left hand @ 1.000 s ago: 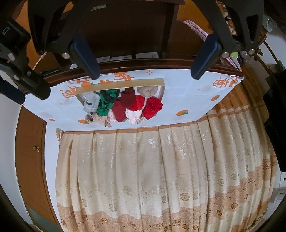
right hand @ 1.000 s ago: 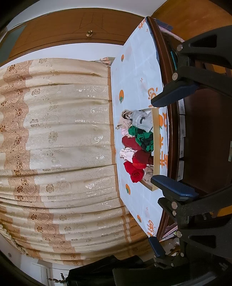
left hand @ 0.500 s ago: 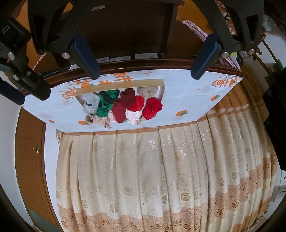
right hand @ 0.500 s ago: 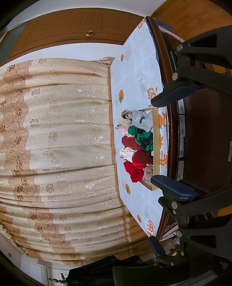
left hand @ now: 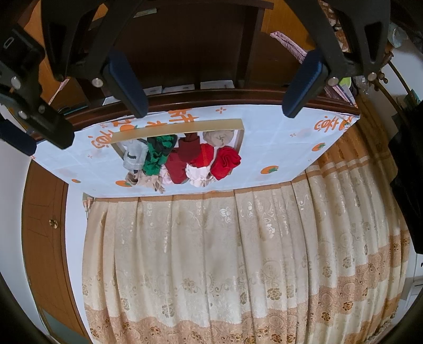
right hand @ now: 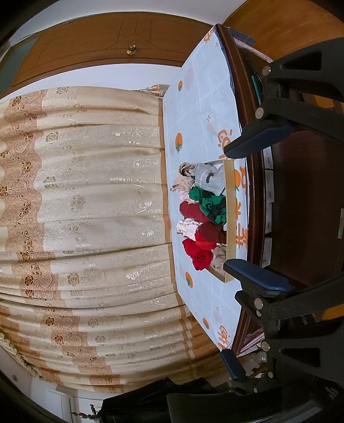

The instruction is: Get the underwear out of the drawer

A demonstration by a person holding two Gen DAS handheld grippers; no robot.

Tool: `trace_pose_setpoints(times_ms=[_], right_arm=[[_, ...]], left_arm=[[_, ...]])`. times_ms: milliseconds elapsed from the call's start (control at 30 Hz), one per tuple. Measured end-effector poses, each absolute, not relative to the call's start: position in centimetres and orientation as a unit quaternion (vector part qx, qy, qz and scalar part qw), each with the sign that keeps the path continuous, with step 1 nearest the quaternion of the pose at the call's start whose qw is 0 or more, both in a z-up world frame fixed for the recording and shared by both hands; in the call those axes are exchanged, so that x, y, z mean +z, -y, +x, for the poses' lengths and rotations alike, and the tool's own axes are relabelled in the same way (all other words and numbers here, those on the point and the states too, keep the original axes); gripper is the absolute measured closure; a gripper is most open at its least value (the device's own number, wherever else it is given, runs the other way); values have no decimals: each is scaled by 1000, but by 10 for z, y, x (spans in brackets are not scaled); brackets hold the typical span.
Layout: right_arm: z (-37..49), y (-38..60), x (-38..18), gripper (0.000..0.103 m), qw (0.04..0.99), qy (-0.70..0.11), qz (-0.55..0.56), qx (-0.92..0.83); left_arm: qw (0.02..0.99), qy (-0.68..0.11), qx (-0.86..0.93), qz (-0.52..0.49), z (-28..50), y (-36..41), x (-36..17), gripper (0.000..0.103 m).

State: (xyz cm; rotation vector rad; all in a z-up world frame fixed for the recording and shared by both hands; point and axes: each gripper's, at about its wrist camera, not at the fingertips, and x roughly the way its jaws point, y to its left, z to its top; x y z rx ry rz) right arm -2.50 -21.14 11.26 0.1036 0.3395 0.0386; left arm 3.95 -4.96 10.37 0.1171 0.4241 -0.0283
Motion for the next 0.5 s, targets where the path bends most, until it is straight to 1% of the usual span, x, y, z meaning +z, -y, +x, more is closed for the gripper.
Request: trace_pose_setpoints(times_ms=[167, 333, 500], right_arm=[[-26, 212, 112, 23, 984, -169, 51, 19], [-26, 212, 111, 23, 984, -170, 52, 19], [-27, 212, 110, 23, 984, -171, 52, 19]], left_arm=[[976, -210, -25, 56, 39, 49, 104, 0], [979, -191, -21, 70, 31, 50, 100, 0], [977, -203, -24, 56, 36, 45, 98, 0]])
